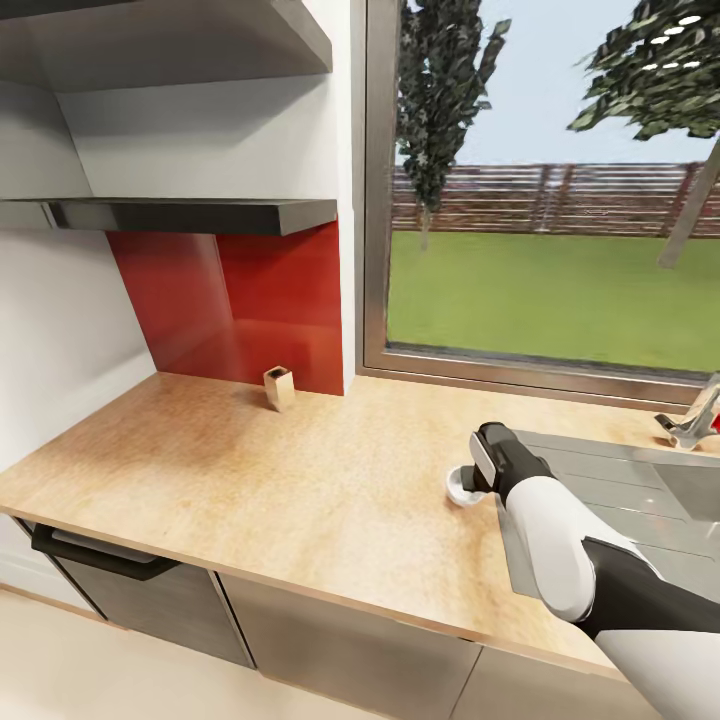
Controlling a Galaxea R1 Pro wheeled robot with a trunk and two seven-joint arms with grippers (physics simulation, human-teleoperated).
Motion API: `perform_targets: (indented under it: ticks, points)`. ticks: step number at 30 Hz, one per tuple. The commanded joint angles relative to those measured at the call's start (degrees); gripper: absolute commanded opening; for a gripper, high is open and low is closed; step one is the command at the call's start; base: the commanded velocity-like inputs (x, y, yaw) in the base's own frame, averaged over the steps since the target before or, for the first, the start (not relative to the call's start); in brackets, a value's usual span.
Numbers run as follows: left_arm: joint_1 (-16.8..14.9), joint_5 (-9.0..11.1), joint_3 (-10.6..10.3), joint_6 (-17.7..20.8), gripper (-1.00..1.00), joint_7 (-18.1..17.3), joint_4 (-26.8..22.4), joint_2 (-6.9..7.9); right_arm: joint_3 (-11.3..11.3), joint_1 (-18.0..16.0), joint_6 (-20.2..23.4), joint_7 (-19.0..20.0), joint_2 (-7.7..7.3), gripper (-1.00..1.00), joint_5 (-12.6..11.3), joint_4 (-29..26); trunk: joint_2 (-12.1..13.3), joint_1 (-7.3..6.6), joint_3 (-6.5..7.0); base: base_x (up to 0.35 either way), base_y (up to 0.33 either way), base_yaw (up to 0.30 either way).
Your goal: Set up a coffee station on the kitchen countertop: keep the coffee maker on the countertop, move the bottle of coffee from the kitchen shelf to the counter next to the coffee maker, place a paper coffee filter on top of the coffee maker, put the saucer next to the coffee maker with the coffee cup on the saucer, and place the electric kettle next to the coffee maker.
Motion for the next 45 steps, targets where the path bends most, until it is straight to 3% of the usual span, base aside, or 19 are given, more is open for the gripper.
perform_targets:
  ticks: [1, 31, 38, 45]
  points:
    - [0.0, 0.3, -0.5, 0.0, 1.00, 0.3, -0.1, 0.02, -0.7, 0.0, 0.0, 0.2, 0.09, -1.00, -1.1, 0.0, -0.1, 0.03, -0.13, 0.000, 0.000, 0.000]
    - [0.1, 0.3, -0.5, -0.2, 1.00, 0.3, -0.1, -0.06, -0.7, 0.0, 0.0, 0.2, 0.65, -1.00, -1.3, -1.1, -0.1, 0.03, -0.13, 0.000, 0.000, 0.000]
    - [0.4, 0.3, -0.3, -0.6, 1.00, 0.3, -0.1, -0.15, -0.5, 0.0, 0.1, 0.3, 0.84, -1.00, -1.3, -9.2, -0.1, 0.03, -0.13, 0.000, 0.000, 0.000]
    - [0.4, 0.3, -0.4, -0.6, 1.00, 0.3, -0.3, -0.14, -0.4, 0.0, 0.1, 0.3, 0.95, -1.00, -1.3, -10.7, -0.1, 0.03, -0.13, 0.000, 0.000, 0.000]
